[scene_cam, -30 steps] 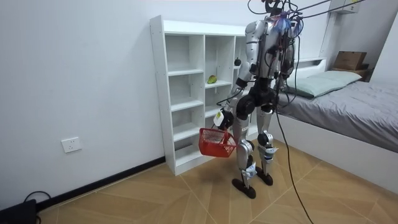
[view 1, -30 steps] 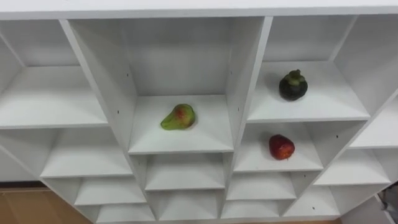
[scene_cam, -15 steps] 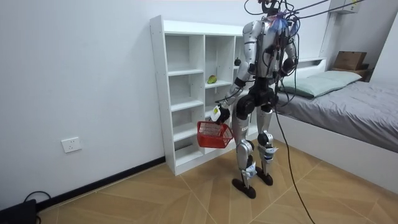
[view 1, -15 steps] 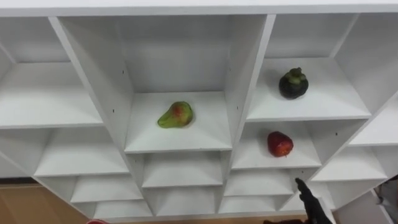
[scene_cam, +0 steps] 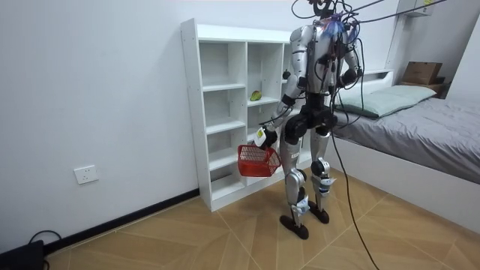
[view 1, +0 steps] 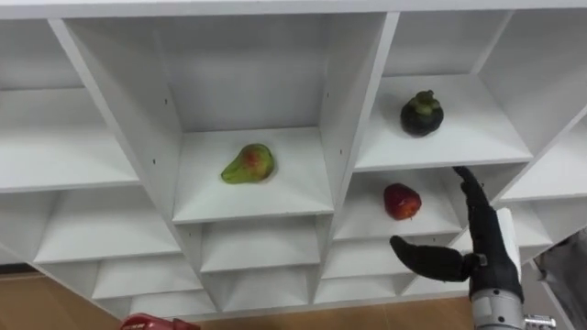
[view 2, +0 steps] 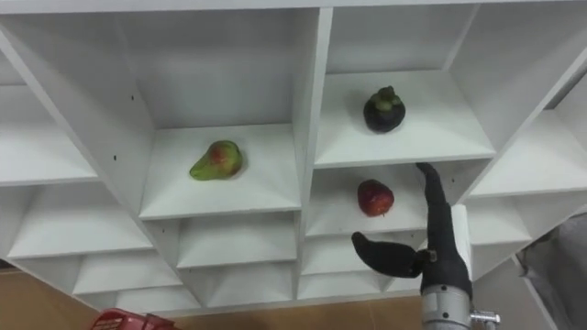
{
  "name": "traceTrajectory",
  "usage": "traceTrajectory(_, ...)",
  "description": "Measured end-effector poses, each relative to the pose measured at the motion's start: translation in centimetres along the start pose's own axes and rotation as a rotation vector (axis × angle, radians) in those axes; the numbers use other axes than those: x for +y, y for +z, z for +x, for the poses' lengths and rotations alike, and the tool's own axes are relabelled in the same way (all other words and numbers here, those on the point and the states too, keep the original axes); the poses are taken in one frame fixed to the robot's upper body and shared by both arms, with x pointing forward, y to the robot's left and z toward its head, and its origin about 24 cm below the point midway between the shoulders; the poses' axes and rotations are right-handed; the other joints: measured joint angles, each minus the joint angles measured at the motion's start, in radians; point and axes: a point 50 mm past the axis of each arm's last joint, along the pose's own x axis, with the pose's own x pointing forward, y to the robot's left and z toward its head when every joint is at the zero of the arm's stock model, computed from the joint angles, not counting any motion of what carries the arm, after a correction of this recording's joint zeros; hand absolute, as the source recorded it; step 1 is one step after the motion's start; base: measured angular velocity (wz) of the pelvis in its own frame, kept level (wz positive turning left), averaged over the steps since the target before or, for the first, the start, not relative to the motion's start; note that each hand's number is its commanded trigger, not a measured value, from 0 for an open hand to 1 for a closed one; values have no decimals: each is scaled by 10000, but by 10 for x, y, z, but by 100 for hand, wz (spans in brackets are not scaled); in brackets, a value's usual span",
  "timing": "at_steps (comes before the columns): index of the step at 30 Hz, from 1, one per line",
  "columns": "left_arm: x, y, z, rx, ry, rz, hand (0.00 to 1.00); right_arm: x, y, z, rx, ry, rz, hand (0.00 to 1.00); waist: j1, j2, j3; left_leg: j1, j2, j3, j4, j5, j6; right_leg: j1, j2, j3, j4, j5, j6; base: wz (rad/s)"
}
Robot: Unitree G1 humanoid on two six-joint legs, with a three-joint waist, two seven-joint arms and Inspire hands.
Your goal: Collect fruits from the closet
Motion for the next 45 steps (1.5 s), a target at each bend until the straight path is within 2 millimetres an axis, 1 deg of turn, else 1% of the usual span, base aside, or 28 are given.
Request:
traceTrajectory(4,0,0,0,10,-28,8,100,-5,4,1,-225,-254,-113,0,4,46,-17,-134,14,12,18,5,5,-192,20,49,21,26,-24,-4)
traceTrajectory(7,-2,-5,-1,241,-132,88,100,-8,5,1,-250,-451,-186,0,4,61,-17,-100,15,12,14,5,4,-167,28,91,11,26,-24,-4)
traceTrajectory(13,-6,-5,0,241,-314,331,100,-9,9,2,-336,-756,-183,0,14,111,27,-118,16,42,-4,4,4,-199,32,108,1,35,-23,0)
traceTrajectory(15,-6,-1,2,195,-360,385,100,-10,10,2,-374,-810,-286,0,33,121,30,-121,18,47,-4,5,4,-209,32,108,13,35,-24,0)
traceTrajectory(16,-7,-4,1,315,-406,396,100,-10,12,3,-385,-818,-424,0,41,123,36,-119,24,61,-3,5,4,-218,36,114,22,36,-25,-3)
traceTrajectory(18,-7,-2,3,296,-430,400,100,-11,13,3,-425,-800,-593,0,60,116,41,-115,37,113,-3,5,4,-234,48,149,25,45,-39,-8)
traceTrajectory(20,-6,0,4,258,-475,378,100,-14,16,5,-503,-822,-757,0,210,111,42,-138,68,282,-3,4,4,-377,82,318,111,62,-53,-21)
traceTrajectory(22,-4,0,4,264,-559,422,100,-15,18,5,-599,-910,-785,0,223,110,54,-180,82,290,-1,5,3,-435,92,330,152,65,-58,-9)
traceTrajectory(30,2,2,6,250,-529,523,100,-19,22,5,-773,-1536,-786,0,231,102,56,-258,87,294,25,6,2,-533,100,350,181,76,-72,0)
traceTrajectory(31,2,2,5,254,-534,527,100,-20,24,5,-857,-1707,-758,0,234,103,56,-257,88,296,25,6,2,-533,101,350,179,77,-73,0)
traceTrajectory(33,2,1,5,269,-535,529,100,-22,38,6,-1473,-2020,-501,0,228,111,53,-253,94,298,26,6,2,-529,106,352,175,80,-78,0)
traceTrajectory(34,2,1,5,269,-538,533,100,-24,52,6,-2214,-2212,-199,0,231,100,54,-246,101,313,28,6,1,-524,113,352,162,88,-84,0)
traceTrajectory(35,2,1,5,276,-541,538,100,-25,65,6,-2987,-2321,39,0,231,75,30,-221,111,314,35,6,1,-488,123,351,150,104,-92,0)
traceTrajectory(36,1,1,5,278,-542,539,100,-25,69,5,-3318,-2336,112,0,232,62,24,-198,116,314,35,6,1,-458,128,350,139,111,-95,0)
traceTrajectory(37,1,1,5,290,-544,542,100,-24,76,4,-3777,-2238,131,0,245,64,43,-134,127,314,32,5,0,-376,131,337,107,119,-95,0)
traceTrajectory(39,1,-1,4,341,-541,541,100,-18,78,3,-4047,-1952,-134,0,250,17,-20,-64,135,318,31,4,-2,-321,140,339,7,144,-93,0)
traceTrajectory(45,2,-2,5,566,-555,646,100,-6,77,-3,-4135,-1315,-445,0,232,78,-4,-84,152,296,16,2,0,-271,151,346,-22,277,-93,0)
